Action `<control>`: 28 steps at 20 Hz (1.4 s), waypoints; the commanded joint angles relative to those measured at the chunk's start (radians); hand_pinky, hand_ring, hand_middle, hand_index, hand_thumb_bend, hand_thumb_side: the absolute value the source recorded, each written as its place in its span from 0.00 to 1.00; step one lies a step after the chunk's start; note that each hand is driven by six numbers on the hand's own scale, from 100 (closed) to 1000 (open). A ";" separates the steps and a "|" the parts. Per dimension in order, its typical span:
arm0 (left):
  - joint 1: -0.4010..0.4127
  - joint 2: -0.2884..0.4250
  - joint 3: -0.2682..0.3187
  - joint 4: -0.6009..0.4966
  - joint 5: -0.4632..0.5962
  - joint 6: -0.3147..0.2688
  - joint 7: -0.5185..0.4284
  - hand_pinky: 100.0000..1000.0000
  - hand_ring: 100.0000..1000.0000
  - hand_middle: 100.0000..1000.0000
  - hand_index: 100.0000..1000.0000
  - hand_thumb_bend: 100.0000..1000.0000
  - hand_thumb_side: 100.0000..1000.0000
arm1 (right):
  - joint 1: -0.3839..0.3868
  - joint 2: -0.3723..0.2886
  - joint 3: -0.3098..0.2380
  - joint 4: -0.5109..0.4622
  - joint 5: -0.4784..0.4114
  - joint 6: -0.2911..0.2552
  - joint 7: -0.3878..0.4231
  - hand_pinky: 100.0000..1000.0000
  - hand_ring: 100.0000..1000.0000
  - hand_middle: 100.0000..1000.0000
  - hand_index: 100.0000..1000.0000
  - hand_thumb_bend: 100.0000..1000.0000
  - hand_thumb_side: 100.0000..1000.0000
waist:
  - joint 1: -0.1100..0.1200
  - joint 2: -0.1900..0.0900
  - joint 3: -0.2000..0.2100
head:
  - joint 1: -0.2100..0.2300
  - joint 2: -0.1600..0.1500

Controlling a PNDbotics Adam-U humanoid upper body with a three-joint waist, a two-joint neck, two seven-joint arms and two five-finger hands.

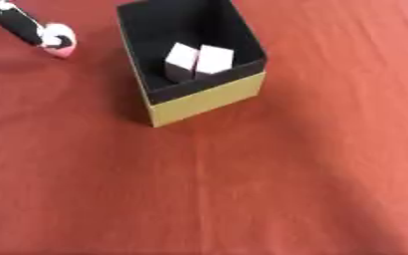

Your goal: Pick up objects on the table and place them in the box.

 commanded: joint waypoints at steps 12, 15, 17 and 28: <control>-0.036 -0.006 0.042 0.094 -0.119 0.023 0.063 0.72 0.89 0.87 0.94 0.45 0.33 | -0.015 -0.019 -0.006 -0.016 -0.007 0.009 -0.011 0.79 0.71 0.72 0.86 0.00 0.65 | -0.002 -0.003 -0.002 | 0.002 -0.025; -0.037 -0.005 0.046 0.101 -0.157 0.040 0.083 0.72 0.89 0.87 0.94 0.45 0.33 | -0.016 -0.017 -0.005 -0.016 -0.009 0.009 -0.014 0.79 0.71 0.72 0.86 0.00 0.66 | -0.002 0.001 0.000 | 0.000 -0.028; -0.038 -0.006 0.050 0.106 -0.176 0.052 0.100 0.71 0.88 0.87 0.94 0.44 0.32 | -0.017 -0.016 -0.004 -0.016 -0.010 0.009 -0.015 0.79 0.71 0.72 0.86 0.00 0.66 | -0.003 0.004 0.000 | 0.000 -0.030; -0.042 -0.006 0.066 0.129 -0.215 0.093 0.142 0.71 0.87 0.87 0.93 0.40 0.31 | -0.020 -0.012 -0.001 -0.016 -0.019 0.011 -0.018 0.79 0.71 0.72 0.86 0.00 0.66 | -0.011 0.016 0.002 | 0.001 -0.041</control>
